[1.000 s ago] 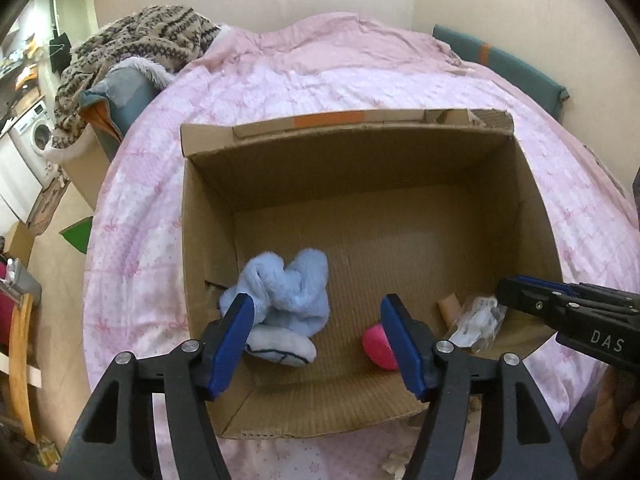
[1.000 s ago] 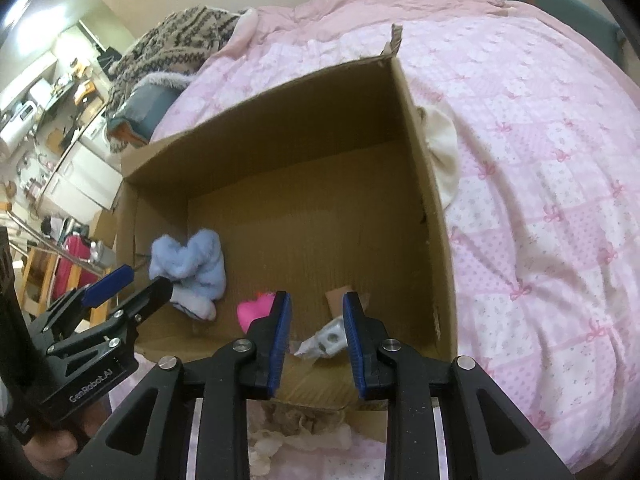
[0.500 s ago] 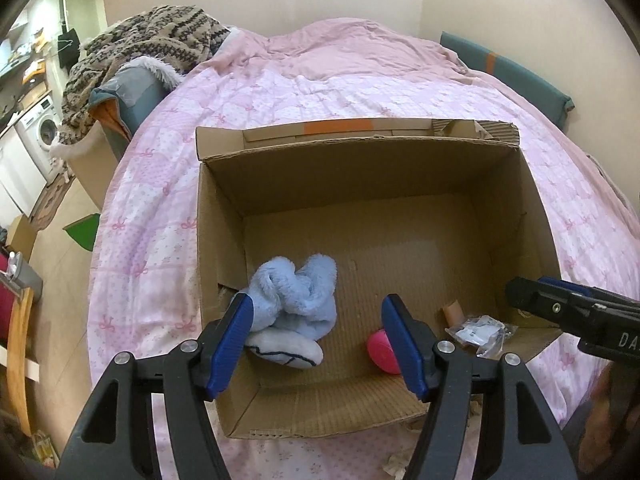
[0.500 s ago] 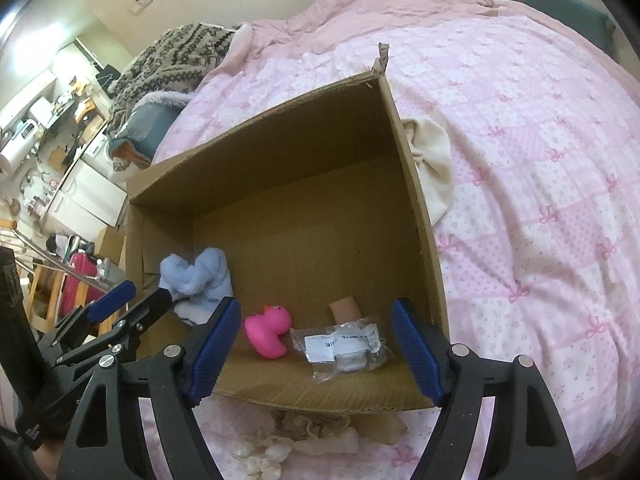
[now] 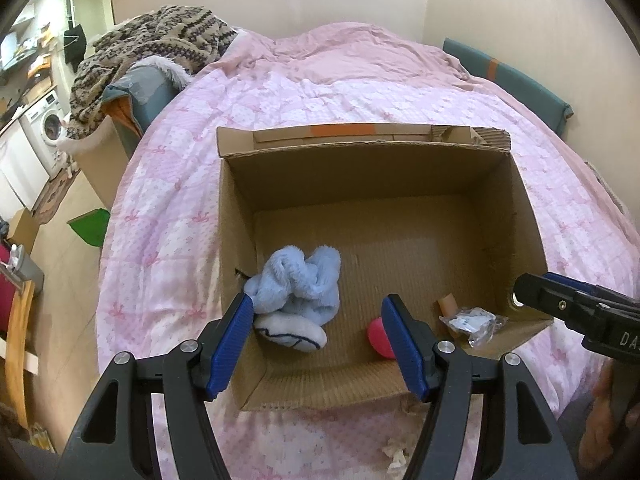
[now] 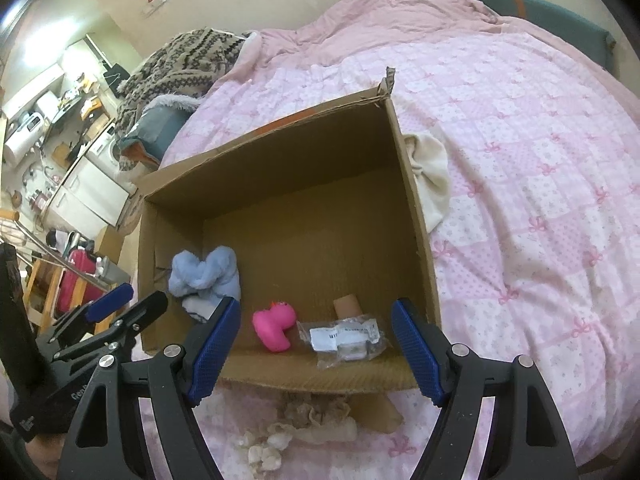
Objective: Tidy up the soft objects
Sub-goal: 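Open both grippers to release the duck and sock pack, then withdraw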
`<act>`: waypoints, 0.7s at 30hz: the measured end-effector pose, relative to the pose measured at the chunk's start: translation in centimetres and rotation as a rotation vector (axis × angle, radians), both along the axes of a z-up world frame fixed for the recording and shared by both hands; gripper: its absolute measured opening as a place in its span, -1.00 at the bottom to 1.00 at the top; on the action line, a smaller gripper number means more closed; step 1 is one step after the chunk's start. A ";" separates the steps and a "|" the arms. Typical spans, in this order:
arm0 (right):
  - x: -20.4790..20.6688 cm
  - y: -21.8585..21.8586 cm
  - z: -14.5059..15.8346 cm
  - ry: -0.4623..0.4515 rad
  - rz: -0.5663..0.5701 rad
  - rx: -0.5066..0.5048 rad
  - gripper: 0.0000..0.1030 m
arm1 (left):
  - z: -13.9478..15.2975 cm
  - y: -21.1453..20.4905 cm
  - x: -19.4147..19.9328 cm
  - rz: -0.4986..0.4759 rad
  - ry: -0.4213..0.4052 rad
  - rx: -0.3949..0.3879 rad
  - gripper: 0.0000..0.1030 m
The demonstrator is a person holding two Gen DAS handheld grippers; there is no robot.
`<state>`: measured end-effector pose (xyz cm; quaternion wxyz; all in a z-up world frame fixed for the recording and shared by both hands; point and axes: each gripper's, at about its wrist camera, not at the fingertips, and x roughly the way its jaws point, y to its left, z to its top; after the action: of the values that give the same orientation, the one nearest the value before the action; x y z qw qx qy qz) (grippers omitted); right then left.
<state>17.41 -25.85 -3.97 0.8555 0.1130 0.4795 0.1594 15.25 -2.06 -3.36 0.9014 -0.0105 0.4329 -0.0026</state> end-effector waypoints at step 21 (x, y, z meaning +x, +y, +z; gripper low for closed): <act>-4.8 -0.8 -0.2 0.044 -0.019 0.006 0.60 | -0.6 0.1 -5.8 0.022 0.042 -0.035 0.24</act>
<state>12.57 -26.67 -4.13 0.8459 0.1236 0.4966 0.1500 9.45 -1.96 -3.98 0.8917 -0.0309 0.4516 0.0002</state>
